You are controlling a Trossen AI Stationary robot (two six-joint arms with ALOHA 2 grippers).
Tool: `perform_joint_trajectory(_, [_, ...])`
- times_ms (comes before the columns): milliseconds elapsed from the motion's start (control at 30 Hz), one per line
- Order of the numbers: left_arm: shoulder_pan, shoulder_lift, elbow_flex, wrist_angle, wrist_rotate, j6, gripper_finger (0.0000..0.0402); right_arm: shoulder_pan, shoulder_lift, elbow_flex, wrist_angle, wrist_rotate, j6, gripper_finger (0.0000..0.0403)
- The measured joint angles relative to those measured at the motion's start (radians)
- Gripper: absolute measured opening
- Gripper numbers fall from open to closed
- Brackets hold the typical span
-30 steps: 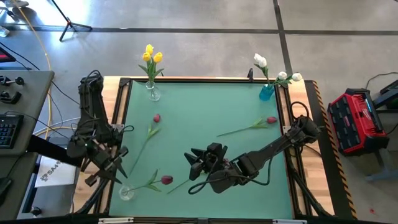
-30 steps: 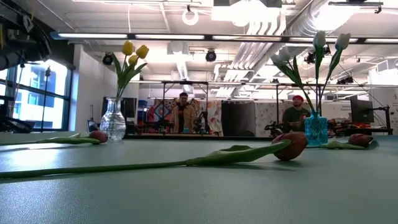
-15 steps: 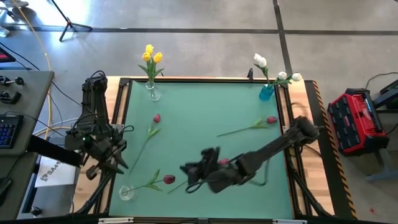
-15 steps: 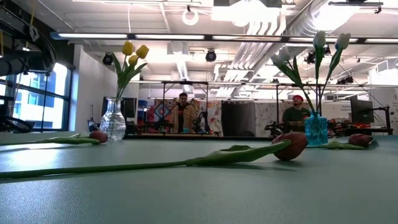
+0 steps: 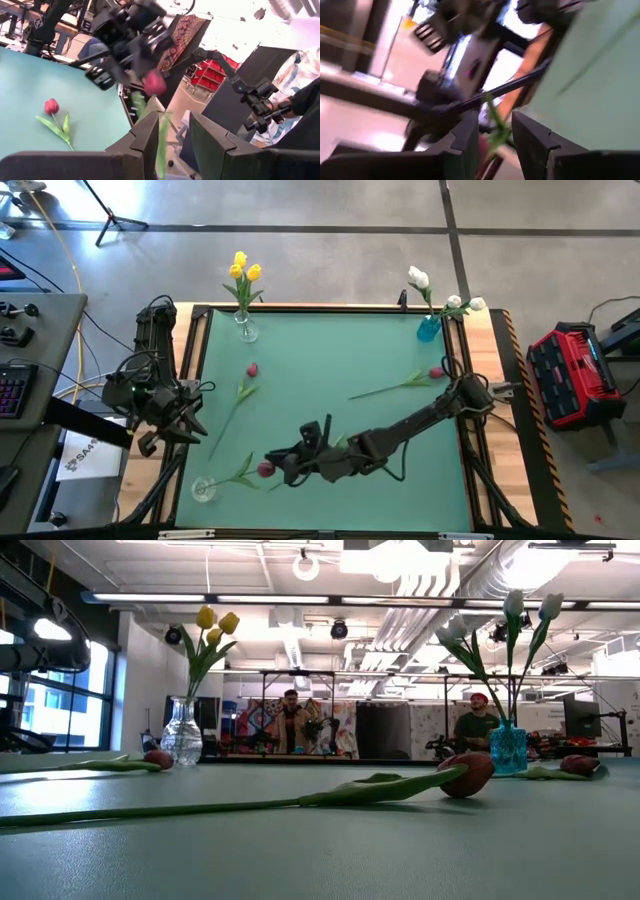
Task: Sort flowers into vase by color
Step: Put the top red flower into the bottom transparent vase
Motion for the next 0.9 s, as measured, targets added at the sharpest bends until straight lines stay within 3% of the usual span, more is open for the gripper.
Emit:
perform_joint_trajectory(167, [0.0,0.0,0.0,0.006,-0.033,0.002,0.0096,-0.02,0.011,0.111,-0.055,-0.07,-0.094,0.0106])
perform_joint_trajectory(333, [0.0,0.0,0.0,0.009,-0.108,0.05,0.0096,-0.06,0.011,0.25,-0.236,-0.039,-0.199,0.0106])
perform_joint_trajectory(433, [0.0,0.0,0.0,0.035,-0.128,0.071,0.0096,-0.065,0.007,0.34,-0.44,0.016,-0.196,0.0106])
perform_joint_trajectory(567, [0.0,0.0,0.0,0.061,-0.133,0.08,0.0096,-0.059,0.0,0.477,-0.863,0.01,-0.086,0.0106])
perform_joint_trajectory(733, [0.0,-0.001,0.002,-0.003,-0.105,0.088,0.0096,-0.039,0.006,0.484,-1.119,-0.187,-0.186,0.0106])
perform_joint_trajectory(900, [0.0,0.0,0.002,-0.102,-0.046,0.04,0.0096,-0.022,0.003,0.411,-1.001,-0.364,-0.253,0.0106])
